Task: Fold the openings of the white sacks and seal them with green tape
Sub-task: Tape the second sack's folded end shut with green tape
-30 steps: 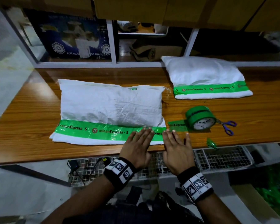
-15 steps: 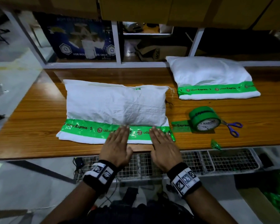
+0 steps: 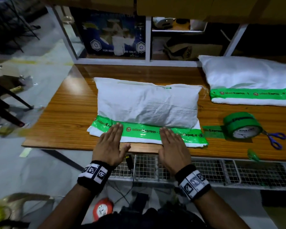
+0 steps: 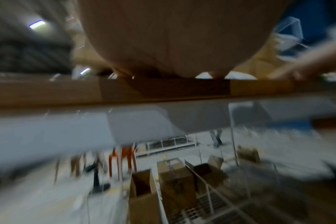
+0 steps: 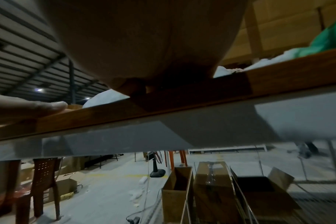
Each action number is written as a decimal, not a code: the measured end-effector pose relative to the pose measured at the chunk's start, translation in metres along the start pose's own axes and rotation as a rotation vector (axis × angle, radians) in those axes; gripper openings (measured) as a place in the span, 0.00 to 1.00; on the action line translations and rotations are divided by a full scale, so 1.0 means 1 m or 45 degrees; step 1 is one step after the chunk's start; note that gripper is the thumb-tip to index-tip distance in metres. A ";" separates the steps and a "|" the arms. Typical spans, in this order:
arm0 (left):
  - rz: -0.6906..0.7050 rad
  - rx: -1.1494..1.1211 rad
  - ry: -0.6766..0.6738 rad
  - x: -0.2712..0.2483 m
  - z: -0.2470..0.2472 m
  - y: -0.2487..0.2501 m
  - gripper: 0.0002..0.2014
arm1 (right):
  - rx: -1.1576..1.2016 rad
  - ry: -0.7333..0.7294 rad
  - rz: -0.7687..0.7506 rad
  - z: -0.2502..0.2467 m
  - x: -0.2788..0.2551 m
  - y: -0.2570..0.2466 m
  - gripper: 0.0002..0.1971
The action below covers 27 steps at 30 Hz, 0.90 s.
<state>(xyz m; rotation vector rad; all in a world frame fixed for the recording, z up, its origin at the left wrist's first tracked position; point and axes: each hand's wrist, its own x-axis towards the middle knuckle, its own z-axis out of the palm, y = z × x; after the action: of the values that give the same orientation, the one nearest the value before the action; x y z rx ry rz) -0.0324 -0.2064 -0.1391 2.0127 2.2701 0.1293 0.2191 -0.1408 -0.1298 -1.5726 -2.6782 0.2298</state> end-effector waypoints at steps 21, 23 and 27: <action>-0.081 0.068 -0.110 0.022 -0.015 -0.051 0.47 | 0.054 0.032 -0.264 -0.009 0.067 -0.097 0.36; -0.100 0.112 -0.090 0.021 -0.017 -0.060 0.45 | 0.054 -0.005 -0.316 -0.004 0.073 -0.099 0.37; -0.374 0.035 -0.058 0.014 -0.020 -0.082 0.48 | 0.061 0.025 -0.240 0.007 0.071 -0.089 0.37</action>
<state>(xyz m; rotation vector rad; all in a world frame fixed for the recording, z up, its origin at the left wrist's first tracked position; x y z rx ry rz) -0.1176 -0.2019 -0.1304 1.6496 2.5172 0.0275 0.1068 -0.1228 -0.1282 -1.2918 -2.7604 0.2695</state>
